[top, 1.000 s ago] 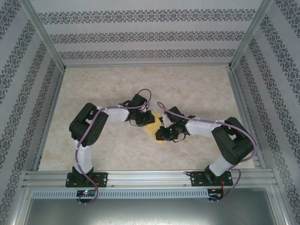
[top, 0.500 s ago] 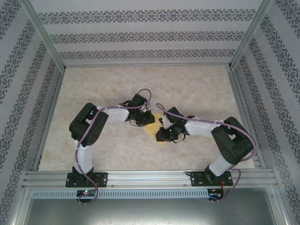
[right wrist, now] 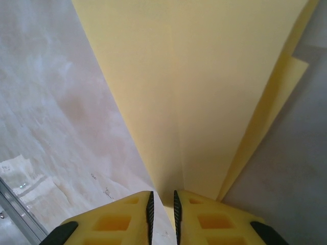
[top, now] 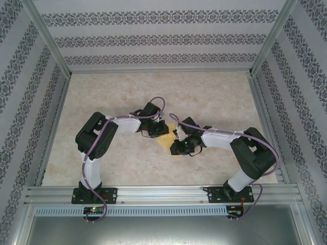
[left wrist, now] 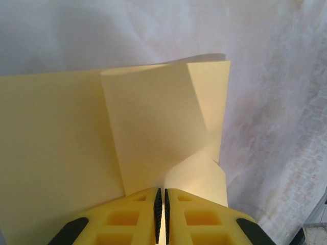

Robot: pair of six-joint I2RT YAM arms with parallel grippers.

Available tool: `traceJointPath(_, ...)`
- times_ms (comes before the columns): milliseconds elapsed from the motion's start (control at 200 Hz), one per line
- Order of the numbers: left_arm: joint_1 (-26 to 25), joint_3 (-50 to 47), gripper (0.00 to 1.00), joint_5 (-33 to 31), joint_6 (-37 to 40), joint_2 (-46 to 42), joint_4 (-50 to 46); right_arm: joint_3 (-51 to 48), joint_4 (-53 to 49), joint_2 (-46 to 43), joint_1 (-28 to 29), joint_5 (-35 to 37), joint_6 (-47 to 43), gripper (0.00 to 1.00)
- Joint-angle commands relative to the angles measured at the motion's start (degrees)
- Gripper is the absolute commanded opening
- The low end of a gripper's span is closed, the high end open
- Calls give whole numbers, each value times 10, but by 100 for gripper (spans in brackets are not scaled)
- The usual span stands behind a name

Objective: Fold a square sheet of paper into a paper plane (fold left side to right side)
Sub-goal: Fourth fold the wing at the center of the table.

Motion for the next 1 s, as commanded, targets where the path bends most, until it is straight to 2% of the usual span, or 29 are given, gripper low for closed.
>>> traceJointPath(0, -6, -14, 16, -37, 15, 19, -57, -11, -66, -3, 11, -2, -11, 20)
traceJointPath(485, -6, -11, 15, -38, 16, 18, -61, -57, -60, -49, 10, -25, 6, 11)
traceJointPath(684, -6, -11, 15, -36, 15, 15, -60, -46, -74, -129, -10, -50, 9, 4)
traceJointPath(779, -6, -12, 15, -36, 14, 14, -58, -40, -52, -156, -29, -68, 21, 4)
traceJointPath(864, -7, -13, 15, -35, 12, 15, -55, -37, -1, -145, -44, -78, 39, 5)
traceJointPath(994, -7, -12, 15, -33, 13, 15, -57, -4, 28, -80, -47, -67, 45, 5)
